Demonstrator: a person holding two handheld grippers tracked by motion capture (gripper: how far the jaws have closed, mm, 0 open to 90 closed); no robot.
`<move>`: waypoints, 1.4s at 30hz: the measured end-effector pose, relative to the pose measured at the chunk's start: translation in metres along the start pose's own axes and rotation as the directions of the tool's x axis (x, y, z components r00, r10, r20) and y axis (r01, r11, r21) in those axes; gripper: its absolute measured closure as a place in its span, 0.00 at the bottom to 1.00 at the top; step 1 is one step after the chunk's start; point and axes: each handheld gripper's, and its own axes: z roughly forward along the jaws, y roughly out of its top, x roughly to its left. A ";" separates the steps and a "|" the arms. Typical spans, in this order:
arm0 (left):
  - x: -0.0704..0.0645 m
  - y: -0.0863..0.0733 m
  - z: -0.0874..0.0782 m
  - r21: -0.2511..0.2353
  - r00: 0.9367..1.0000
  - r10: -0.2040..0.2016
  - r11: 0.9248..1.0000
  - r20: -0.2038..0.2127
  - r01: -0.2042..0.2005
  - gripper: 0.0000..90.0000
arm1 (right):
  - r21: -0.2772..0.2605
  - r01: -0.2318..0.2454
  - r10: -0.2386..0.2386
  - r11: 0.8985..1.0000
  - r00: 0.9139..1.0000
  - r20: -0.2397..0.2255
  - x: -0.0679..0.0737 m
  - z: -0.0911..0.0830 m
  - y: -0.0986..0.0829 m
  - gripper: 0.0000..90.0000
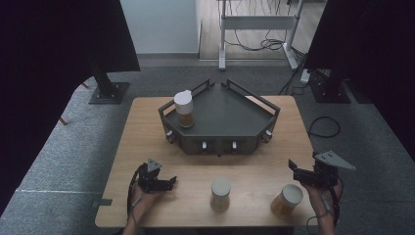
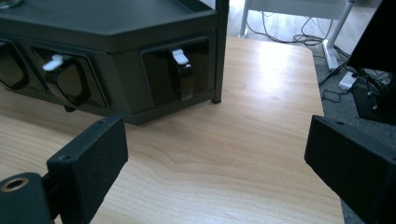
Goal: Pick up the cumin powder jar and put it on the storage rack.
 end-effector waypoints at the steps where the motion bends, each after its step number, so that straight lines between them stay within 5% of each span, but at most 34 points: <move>1: -0.001 0.000 0.000 0.002 1.000 0.004 1.000 -0.004 -0.004 0.05 | -0.002 0.000 0.000 1.000 1.000 0.000 0.001 -0.001 0.001 0.06; 42: -0.005 0.001 0.000 0.007 1.000 0.009 1.000 -0.026 -0.009 0.05 | -0.011 0.013 -0.013 1.000 0.999 -0.053 0.060 -0.021 0.021 0.09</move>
